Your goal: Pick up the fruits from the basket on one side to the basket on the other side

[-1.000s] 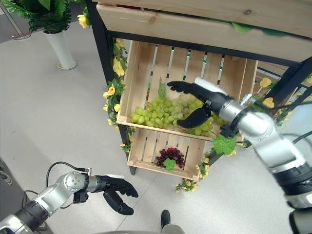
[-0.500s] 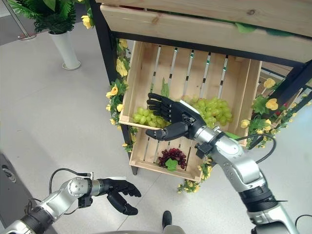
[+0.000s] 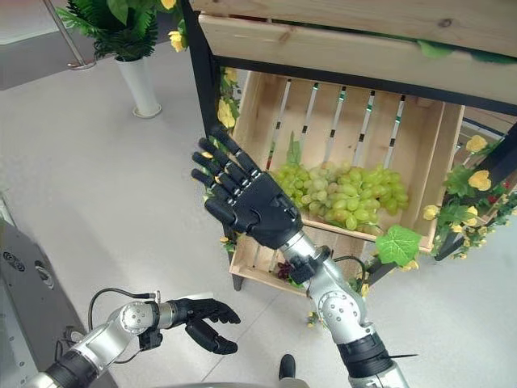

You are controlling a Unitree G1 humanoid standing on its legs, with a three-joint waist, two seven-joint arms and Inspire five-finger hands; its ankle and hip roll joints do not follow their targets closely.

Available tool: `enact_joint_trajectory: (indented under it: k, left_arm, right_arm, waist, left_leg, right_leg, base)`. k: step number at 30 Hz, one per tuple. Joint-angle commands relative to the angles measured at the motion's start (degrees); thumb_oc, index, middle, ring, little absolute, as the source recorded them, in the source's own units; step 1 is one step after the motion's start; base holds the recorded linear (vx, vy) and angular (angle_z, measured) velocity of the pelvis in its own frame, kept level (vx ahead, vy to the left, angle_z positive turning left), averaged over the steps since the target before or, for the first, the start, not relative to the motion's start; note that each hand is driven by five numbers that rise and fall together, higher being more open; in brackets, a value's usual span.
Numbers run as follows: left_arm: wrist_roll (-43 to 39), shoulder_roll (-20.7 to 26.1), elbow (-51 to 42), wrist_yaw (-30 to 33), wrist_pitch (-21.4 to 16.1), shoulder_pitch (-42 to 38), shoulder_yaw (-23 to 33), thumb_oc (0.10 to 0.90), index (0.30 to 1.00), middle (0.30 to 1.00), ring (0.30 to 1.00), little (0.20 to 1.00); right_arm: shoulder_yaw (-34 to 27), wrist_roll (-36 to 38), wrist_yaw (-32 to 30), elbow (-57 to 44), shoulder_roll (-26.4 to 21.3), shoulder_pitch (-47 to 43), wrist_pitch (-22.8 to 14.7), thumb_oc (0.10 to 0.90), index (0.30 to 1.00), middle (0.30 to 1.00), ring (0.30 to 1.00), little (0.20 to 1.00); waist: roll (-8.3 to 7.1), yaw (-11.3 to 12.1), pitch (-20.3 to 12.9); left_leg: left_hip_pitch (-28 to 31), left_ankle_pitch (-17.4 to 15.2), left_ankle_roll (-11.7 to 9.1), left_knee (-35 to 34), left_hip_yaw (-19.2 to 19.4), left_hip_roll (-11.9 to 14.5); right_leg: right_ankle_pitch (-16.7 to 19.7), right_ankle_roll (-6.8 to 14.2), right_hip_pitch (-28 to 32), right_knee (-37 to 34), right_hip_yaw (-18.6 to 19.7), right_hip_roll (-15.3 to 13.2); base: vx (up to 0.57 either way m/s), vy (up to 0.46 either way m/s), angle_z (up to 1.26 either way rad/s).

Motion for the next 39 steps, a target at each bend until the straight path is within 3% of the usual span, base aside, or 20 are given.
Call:
enact_joint_trajectory:
  k: [1, 5, 10, 14, 15, 17, 18, 19, 24, 29, 34, 37, 39]
  left_arm:
    - [-2.49, 0.44, -2.08, -0.6, -2.46, -4.08, -0.63, 0.8, 0.9, 0.9, 0.9, 0.9]
    - [-2.67, 1.73, -1.44, -1.05, -3.15, -4.93, -0.82, 0.8, 0.9, 0.9, 0.9, 0.9]
    - [-3.57, 4.19, -2.4, -1.04, -2.93, -5.11, 0.46, 0.8, 0.9, 0.9, 0.9, 0.9]
    - [-4.77, 6.09, -2.88, -0.11, -2.93, -4.53, 0.67, 0.8, 0.9, 0.9, 0.9, 0.9]
    - [-7.19, 6.26, -3.22, 0.7, -2.6, -3.79, 1.13, 0.8, 0.9, 0.9, 0.9, 0.9]
    - [-4.73, 5.88, -2.64, 2.24, -3.39, -3.66, 1.15, 0.8, 0.9, 0.9, 0.9, 0.9]
    - [-3.78, 6.19, -1.96, 3.81, -3.73, -3.48, 0.79, 0.8, 0.9, 0.9, 0.9, 0.9]
    - [-4.65, 6.18, -1.81, 5.57, -3.12, -2.83, 1.44, 0.8, 0.9, 0.9, 0.9, 0.9]
    - [-5.74, 2.92, -1.48, 14.25, -0.39, 0.85, 5.13, 0.8, 0.9, 0.9, 0.9, 0.9]
    - [-10.28, 1.15, -1.28, 18.26, -2.45, 2.98, 8.53, 0.8, 0.9, 0.9, 0.9, 0.9]
    - [-14.07, -0.34, -3.22, 17.33, -3.62, 2.7, 9.94, 0.8, 0.9, 0.9, 0.9, 0.9]
    - [-17.37, -1.76, -3.98, 18.39, -4.31, 2.61, 10.19, 0.8, 0.9, 0.9, 0.9, 0.9]
    - [-17.96, -2.07, -5.36, 17.27, -4.51, 2.77, 10.67, 0.8, 0.9, 0.9, 0.9, 0.9]
  right_arm:
    - [0.1, 1.77, 13.16, -4.27, 1.63, -2.18, 1.54, 0.8, 0.9, 0.9, 0.9, 0.9]
    - [4.85, -4.75, 23.15, -1.54, -0.82, -1.1, 5.23, 0.8, 0.9, 0.9, 0.9, 0.9]
    - [7.91, -17.98, 26.75, 4.62, -6.27, -0.9, 5.18, 0.8, 0.9, 0.9, 0.9, 0.9]
    - [8.96, -25.58, 21.12, 9.94, -11.71, 1.61, 2.6, 0.8, 0.9, 0.9, 0.9, 0.9]
    - [8.44, -27.93, 16.87, 11.86, -13.61, 3.73, 1.93, 0.8, 0.9, 0.9, 0.9, 0.9]
    - [7.79, -30.72, 14.11, 14.19, -13.97, 4.7, 0.04, 0.8, 0.9, 0.9, 0.9, 0.9]
    - [7.27, -33.21, 9.84, 17.54, -13.81, 6.09, -1.39, 0.8, 0.9, 0.9, 0.9, 0.9]
    - [6.82, -33.19, 7.64, 19.43, -13.59, 6.64, -1.77, 0.8, 0.9, 0.9, 0.9, 0.9]
    - [4.85, -32.94, -3.87, 24.64, -9.47, 7.37, -1.62, 0.8, 0.9, 0.9, 0.9, 0.9]
    - [4.64, -34.69, -7.37, 23.77, -7.84, 7.84, -1.78, 0.8, 0.9, 0.9, 0.9, 0.9]
    - [4.16, -34.76, -10.01, 25.25, -7.69, 6.6, -4.96, 0.8, 0.9, 0.9, 0.9, 0.9]
    - [3.14, -36.65, -13.42, 25.17, -8.03, 5.68, -8.35, 0.8, 0.9, 0.9, 0.9, 0.9]
    - [1.81, -32.62, -16.52, 24.49, -8.07, 5.4, -8.63, 0.8, 0.9, 0.9, 0.9, 0.9]
  waist:
    - [0.99, 1.18, -0.4]
    - [1.12, 1.73, -0.03]
    - [0.88, 2.52, 0.16]
    - [0.59, 1.67, -0.13]
    - [0.38, 0.79, -0.38]
    - [0.27, 0.05, -0.47]
    - [0.13, -0.62, -0.19]
    - [0.02, -0.59, 0.1]
    - [-0.37, 0.4, 0.84]
    - [-0.45, 1.9, 1.85]
    - [0.04, 3.31, 3.6]
    - [-0.85, 3.17, 3.84]
    - [-1.58, 2.93, 3.82]
  left_leg:
    - [-4.99, -1.31, 3.43, 0.48, -1.41, -3.69]
    - [-5.78, -0.9, 3.94, 0.48, -2.6, -4.54]
    - [-6.03, -0.05, 4.28, 0.48, -4.06, -4.72]
    - [-6.65, 1.07, 4.04, 0.48, -7.09, -4.69]
    - [-7.06, 1.44, 4.08, 0.48, -9.15, -5.02]
    - [-7.22, 1.64, 4.12, 0.48, -10.62, -5.14]
    - [-7.5, 2.26, 3.99, 0.48, -12.88, -5.35]
    - [-7.44, 2.57, 3.85, 0.48, -13.82, -5.3]
    - [-7.47, 3.58, 2.46, 0.48, -15.54, -3.98]
    - [-9.54, 5.78, -0.08, 0.48, -15.57, -1.89]
    - [-12.96, 7.45, -2.08, 1.49, -11.0, -1.21]
    - [-14.65, 4.31, -2.2, 8.96, -6.83, -2.27]
    - [-14.96, 2.67, -2.08, 12.58, -3.99, -2.15]
  right_leg:
    - [-5.79, 6.18, 4.77, 3.88, -3.05, -5.7]
    - [-5.27, 6.45, 2.9, 7.19, -2.55, -6.16]
    - [-6.18, 6.14, 1.84, 10.88, -2.36, -5.21]
    - [-8.14, 4.77, 2.56, 8.43, 1.35, -1.95]
    - [-8.38, 3.92, 2.67, 7.22, 4.37, -0.11]
    - [-8.33, 3.34, 2.94, 6.31, 6.4, 0.93]
    - [-8.52, 2.43, 2.78, 5.99, 8.83, 2.61]
    - [-8.77, 1.91, 2.8, 6.08, 8.86, 3.16]
    - [-9.48, -0.08, 4.99, 3.96, 6.79, 5.2]
    - [-9.01, -1.25, 6.27, 0.97, 4.29, 6.4]
    - [-9.52, -2.15, 7.36, 0.15, -1.6, 6.27]
    - [-9.13, -2.68, 7.57, 0.15, -5.53, 4.6]
    - [-8.41, -2.59, 7.66, 0.15, -7.16, 3.51]
  base:
    - [-0.03, 0.132, 0.02]
    - [-0.05, 0.089, 0.03]
    - [-0.02, -0.037, 0.07]
    - [0.03, -0.187, 0.23]
    - [0.04, -0.241, 0.69]
    - [0.02, -0.286, 1.06]
    - [0.0, -0.414, 1.63]
    - [-0.01, -0.404, 1.62]
    - [-0.02, -0.327, 0.7]
    - [-0.09, -0.296, 0.49]
    - [-0.11, -0.136, 0.76]
    - [-0.08, -0.003, 0.95]
    - [-0.06, 0.058, 1.12]
